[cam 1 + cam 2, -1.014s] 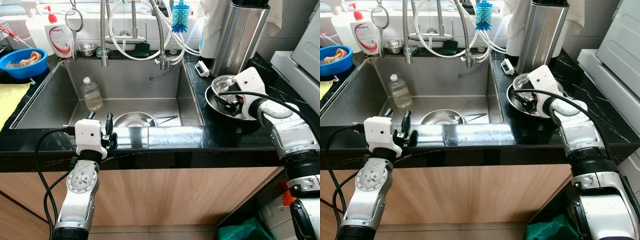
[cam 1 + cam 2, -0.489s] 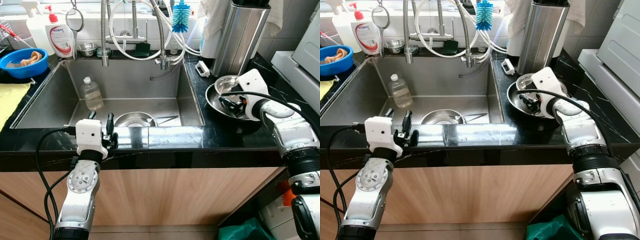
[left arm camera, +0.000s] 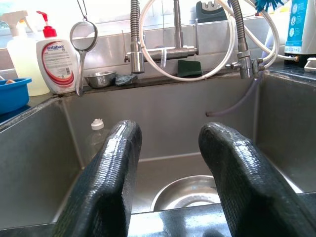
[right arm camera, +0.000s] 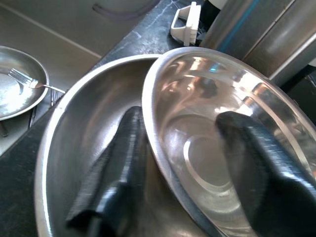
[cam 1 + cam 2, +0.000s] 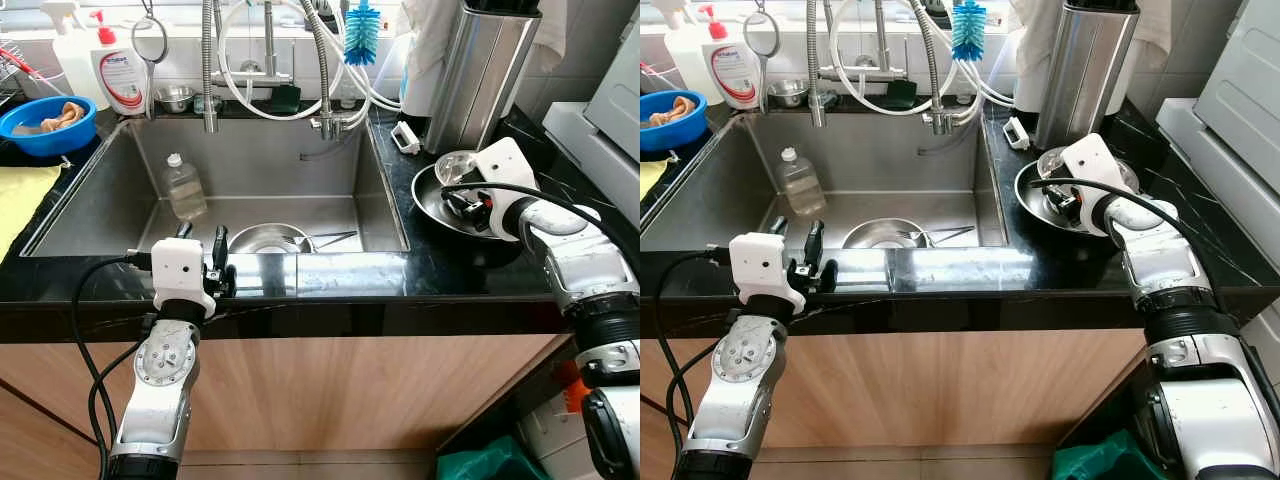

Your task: Kitchen organization

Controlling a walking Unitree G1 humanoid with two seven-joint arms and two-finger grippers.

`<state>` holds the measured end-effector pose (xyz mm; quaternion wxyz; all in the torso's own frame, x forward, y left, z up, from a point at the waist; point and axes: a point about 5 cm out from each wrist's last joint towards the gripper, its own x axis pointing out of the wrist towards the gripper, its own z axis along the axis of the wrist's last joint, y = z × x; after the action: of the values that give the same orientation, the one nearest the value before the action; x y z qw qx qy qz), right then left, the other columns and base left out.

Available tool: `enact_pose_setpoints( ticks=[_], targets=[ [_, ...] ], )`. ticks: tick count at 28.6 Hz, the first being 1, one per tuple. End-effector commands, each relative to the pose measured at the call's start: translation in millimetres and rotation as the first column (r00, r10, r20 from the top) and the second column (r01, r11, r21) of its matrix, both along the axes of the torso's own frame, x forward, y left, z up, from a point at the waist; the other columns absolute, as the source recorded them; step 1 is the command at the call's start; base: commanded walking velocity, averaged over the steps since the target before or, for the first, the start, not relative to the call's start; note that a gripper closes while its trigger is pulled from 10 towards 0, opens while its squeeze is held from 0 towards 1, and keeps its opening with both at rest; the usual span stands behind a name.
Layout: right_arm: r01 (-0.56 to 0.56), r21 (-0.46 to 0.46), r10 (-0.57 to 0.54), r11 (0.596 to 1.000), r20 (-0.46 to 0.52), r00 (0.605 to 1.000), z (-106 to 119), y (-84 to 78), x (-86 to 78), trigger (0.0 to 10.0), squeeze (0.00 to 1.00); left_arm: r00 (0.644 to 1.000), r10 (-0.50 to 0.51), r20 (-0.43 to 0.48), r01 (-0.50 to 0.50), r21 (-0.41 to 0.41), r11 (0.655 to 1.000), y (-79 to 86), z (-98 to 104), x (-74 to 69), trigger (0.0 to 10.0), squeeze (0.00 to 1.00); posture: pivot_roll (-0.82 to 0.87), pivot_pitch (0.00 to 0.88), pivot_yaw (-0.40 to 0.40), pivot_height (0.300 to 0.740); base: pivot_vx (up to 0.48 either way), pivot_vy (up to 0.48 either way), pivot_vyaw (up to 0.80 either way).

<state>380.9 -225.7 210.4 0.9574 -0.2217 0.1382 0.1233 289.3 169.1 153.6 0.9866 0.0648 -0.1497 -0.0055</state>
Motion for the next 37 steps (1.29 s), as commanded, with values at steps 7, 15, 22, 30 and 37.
enact_pose_setpoints(
  ticks=[7,15,22,30,37],
  targets=[
    [-0.027,0.008,0.027,1.0,0.016,1.0,7,7.6,3.8,0.0,0.0,0.998,-0.005,-0.055,0.006,0.011,1.0,0.7,-9,2.2,10.0,0.0,-0.09,0.0,-0.004,0.706,0.0,0.0,0.0],
    [-0.042,0.026,0.042,0.999,0.024,0.999,6,14.2,4.6,0.0,0.0,0.998,-0.005,-0.057,0.005,0.013,1.0,1.1,-9,2.4,10.0,0.0,-0.09,0.0,-0.003,0.706,0.0,0.0,0.0],
    [-0.049,0.046,0.048,0.998,0.027,0.998,4,19.5,3.9,0.0,0.0,0.998,-0.005,-0.056,0.006,0.01,1.0,0.6,-10,3.6,10.0,0.0,-0.1,0.0,-0.003,0.706,0.0,0.0,0.0],
    [-0.049,0.065,0.046,0.997,0.052,0.998,7,24.4,4.8,0.0,0.0,0.999,0.0,-0.052,0.0,0.008,1.0,1.5,-9,5.0,10.0,0.0,-0.1,0.0,-0.005,0.706,0.0,0.0,0.0],
    [-0.032,0.081,0.022,0.996,0.124,0.992,22,27.4,7.1,0.0,0.0,0.999,0.006,-0.051,-0.006,0.005,1.0,2.1,-10,6.2,10.0,0.0,-0.1,0.0,-0.009,0.706,0.0,0.0,0.0]
  ],
)
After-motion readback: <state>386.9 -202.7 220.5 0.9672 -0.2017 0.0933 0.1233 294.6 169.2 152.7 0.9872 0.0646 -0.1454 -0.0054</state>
